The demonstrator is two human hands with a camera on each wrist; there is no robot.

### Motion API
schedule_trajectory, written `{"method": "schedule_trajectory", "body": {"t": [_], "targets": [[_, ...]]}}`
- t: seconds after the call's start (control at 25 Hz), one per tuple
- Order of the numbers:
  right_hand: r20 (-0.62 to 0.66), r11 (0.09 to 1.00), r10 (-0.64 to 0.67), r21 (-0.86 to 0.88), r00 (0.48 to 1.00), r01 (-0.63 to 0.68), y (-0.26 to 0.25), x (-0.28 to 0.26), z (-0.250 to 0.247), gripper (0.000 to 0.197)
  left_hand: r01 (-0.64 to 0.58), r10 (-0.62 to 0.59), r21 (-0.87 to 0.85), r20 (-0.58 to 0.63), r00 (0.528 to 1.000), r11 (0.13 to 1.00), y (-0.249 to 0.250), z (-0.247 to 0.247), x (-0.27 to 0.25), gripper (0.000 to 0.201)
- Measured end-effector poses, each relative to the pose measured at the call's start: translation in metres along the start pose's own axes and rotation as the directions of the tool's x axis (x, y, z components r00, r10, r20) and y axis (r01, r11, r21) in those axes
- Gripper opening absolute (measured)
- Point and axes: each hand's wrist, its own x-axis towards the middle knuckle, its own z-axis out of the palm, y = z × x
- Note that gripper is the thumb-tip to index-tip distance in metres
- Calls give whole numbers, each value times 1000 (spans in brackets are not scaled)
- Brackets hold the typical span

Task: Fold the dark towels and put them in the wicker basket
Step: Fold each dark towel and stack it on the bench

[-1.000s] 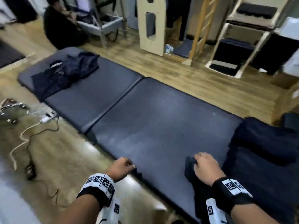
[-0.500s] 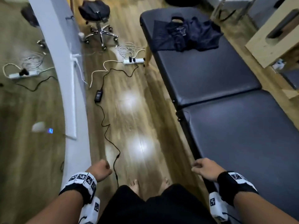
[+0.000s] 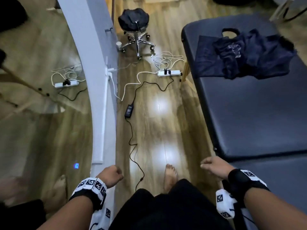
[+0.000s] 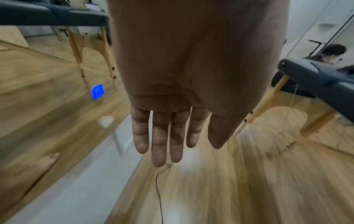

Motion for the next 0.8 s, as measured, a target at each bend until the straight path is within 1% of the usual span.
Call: {"method": "schedule_trajectory", "body": {"t": [0.12, 0.24, 0.36, 0.44, 0.48, 0.56, 0.6, 0.64, 0.72, 0.8], "targets": [[3, 1000, -21, 18, 1000, 21, -40, 50, -41, 10, 15, -15, 6, -107, 994, 1000, 19, -61, 24, 28], [57, 993, -48, -109, 997, 54, -66, 95, -66, 8, 19, -26, -46, -139, 990, 999, 37, -108, 47, 28], [113, 982, 2, -186, 994, 19, -92, 135, -88, 11, 2, -6, -51, -67, 998, 999, 49, -145, 86, 32], [152, 969, 9, -247, 988, 29, -113, 155, -102, 26, -20, 20, -25, -21, 1000, 999, 56, -170, 120, 32], [143, 961, 11, -275, 990, 29, -125, 168, -112, 31, -45, 45, -14, -6, 999, 999, 61, -186, 144, 31], [72, 957, 31, -290, 997, -8, -153, 182, -143, 34, -92, 92, 15, -1, 996, 996, 75, -225, 190, 29], [47, 955, 45, -296, 998, -29, -170, 182, -161, 35, -112, 111, 32, 22, 994, 993, 84, -243, 207, 28], [28, 959, 58, -280, 998, -48, -183, 182, -177, 36, -144, 141, 41, 51, 989, 989, 94, -258, 224, 26], [-44, 974, 46, -219, 998, -54, -208, 191, -211, 34, -222, 213, 85, 96, 972, 971, 121, -295, 265, 22], [-151, 988, 31, -147, 988, -53, -226, 194, -238, 30, -266, 251, 137, 120, 961, 954, 145, -322, 296, 20]]}}
